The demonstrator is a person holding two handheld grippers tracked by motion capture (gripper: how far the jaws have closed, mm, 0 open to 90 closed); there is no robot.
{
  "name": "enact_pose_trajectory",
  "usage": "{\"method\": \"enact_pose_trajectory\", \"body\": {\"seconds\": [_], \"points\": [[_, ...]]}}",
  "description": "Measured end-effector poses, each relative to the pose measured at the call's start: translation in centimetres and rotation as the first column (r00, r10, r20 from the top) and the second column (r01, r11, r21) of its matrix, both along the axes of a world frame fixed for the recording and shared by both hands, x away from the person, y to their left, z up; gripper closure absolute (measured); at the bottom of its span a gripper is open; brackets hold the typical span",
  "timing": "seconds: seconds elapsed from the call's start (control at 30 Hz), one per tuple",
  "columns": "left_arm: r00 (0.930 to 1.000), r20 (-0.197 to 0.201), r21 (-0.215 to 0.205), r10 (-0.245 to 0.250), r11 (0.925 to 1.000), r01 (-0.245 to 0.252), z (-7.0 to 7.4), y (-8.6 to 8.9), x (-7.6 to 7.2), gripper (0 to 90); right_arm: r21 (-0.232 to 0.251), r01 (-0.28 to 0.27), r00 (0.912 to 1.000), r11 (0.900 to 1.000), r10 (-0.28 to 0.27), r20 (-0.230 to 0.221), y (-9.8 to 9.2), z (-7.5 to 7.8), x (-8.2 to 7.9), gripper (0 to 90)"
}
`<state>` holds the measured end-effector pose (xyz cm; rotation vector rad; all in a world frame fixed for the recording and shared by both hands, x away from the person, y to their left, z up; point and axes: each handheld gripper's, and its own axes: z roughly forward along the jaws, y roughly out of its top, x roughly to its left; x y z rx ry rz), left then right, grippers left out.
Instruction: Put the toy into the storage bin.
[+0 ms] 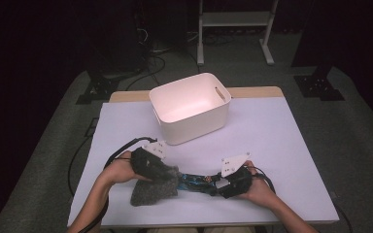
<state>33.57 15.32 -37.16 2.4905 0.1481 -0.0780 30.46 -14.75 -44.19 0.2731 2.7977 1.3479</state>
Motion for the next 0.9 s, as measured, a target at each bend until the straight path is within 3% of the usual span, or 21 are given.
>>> {"method": "enact_pose_trajectory", "body": {"seconds": [0.13,0.3,0.37,0.53,0.63,0.8,0.9], "points": [[0.9999,-0.011,-0.007,0.002,1.0,-0.002,-0.3,-0.1,0.1,76.2,0.0,0.0,1.0,1.0,0.0,-0.005,0.0,0.0,0.1,57.1],[0.9995,-0.003,-0.002,-0.031,0.9995,0.031,0.1,-1.6,0.2,76.2,-0.001,0.0,1.0,1.0,0.0,-0.006,0.0,0.0,0.1,57.1],[0.9987,-0.003,-0.019,-0.05,0.9986,0.05,0.3,-2.4,0.2,76.2,-0.002,0.0,1.0,1.0,0.0,-0.008,0.0,0.0,0.1,57.1],[0.9917,0.002,0.011,-0.128,0.9917,0.128,0.2,-6.2,0.1,76.1,-0.004,0.001,1.0,1.0,-0.001,0.0,0.2,0.0,0.0,57.1],[0.9844,0.0,-0.003,-0.176,0.9844,0.176,0.1,-8.4,0.1,76.1,-0.003,0.003,1.0,1.0,-0.003,0.001,0.2,0.0,0.0,57.1],[0.9752,0.0,-0.001,-0.221,0.9752,0.221,0.1,-11.0,0.1,76.0,-0.002,0.004,1.0,1.0,-0.004,0.0,0.2,0.0,0.0,57.0],[0.9732,-0.001,0.004,-0.23,0.9731,0.23,0.1,-11.3,0.2,75.8,0.0,0.004,1.0,1.0,-0.004,0.002,0.2,0.0,0.0,57.0]]}}
